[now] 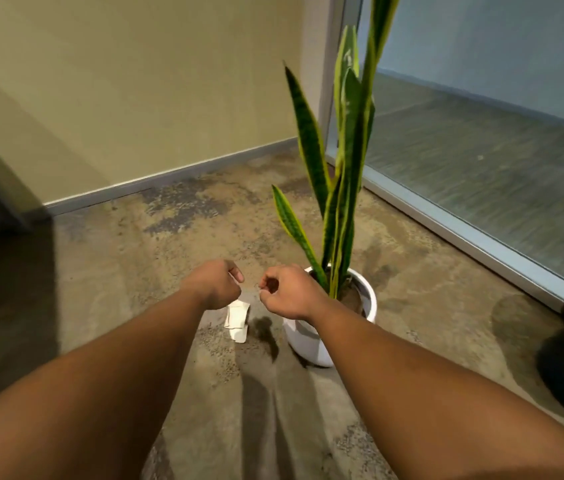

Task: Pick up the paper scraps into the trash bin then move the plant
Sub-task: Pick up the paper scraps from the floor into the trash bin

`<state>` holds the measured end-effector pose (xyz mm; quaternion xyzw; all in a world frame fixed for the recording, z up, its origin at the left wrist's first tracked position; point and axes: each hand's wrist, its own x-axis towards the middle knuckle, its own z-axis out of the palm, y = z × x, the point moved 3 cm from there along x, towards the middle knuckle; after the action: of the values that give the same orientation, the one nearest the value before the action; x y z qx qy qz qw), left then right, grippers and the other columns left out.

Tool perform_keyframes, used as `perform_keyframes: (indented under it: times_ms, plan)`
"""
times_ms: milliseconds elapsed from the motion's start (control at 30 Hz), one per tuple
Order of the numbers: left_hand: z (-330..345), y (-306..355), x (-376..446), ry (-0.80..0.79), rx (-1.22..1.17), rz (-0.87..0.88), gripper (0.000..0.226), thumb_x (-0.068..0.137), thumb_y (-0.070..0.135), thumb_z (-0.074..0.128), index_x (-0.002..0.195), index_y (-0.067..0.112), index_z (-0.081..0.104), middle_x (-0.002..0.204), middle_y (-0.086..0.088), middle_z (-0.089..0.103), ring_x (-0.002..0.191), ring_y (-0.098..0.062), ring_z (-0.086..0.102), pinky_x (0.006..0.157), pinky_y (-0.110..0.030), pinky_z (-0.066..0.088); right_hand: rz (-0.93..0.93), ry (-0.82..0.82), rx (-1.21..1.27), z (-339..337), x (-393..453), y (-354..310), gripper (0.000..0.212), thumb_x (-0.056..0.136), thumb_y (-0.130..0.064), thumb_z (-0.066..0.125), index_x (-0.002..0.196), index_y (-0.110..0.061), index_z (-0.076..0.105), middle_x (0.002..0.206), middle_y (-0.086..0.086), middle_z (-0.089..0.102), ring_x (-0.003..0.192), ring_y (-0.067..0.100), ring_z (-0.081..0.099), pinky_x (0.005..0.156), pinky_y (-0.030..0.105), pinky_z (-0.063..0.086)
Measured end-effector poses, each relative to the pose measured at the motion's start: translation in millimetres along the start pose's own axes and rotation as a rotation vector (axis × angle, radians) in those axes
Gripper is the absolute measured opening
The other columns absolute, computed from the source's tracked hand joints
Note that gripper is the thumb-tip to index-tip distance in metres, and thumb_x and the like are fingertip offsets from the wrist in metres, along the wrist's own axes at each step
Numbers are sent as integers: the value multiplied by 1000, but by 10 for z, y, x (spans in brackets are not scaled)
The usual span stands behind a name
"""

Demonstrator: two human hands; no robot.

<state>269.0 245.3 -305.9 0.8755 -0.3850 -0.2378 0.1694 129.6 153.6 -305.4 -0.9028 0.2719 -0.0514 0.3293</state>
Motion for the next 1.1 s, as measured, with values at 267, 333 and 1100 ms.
perform_keyframes:
  times_ms: [267, 333, 1100]
  plan:
    - [133, -487, 513, 53, -56, -48, 25, 87, 12, 62, 107, 25, 59, 104, -1, 63, 89, -21, 65, 79, -36, 56, 68, -118, -137, 677, 565, 14, 30, 84, -20, 66, 113, -14, 63, 118, 7, 57, 108, 25, 57, 89, 33, 48]
    - [211, -562, 648, 45, -91, -74, 32, 87, 8, 62, 115, 23, 59, 111, -3, 63, 89, -21, 64, 77, -35, 56, 111, -173, -170, 864, 654, 46, 41, 83, -19, 68, 122, -13, 59, 123, 8, 53, 113, 27, 55, 91, 33, 48]
    - [1013, -905, 1616, 10, -40, -277, 70, 88, 13, 61, 151, 27, 33, 162, -5, 23, 147, -31, 20, 114, -55, 32, 459, -414, -356, 1675, 1176, 342, 80, 78, -10, 79, 145, -10, 36, 137, 15, 33, 123, 38, 52, 105, 45, 48]
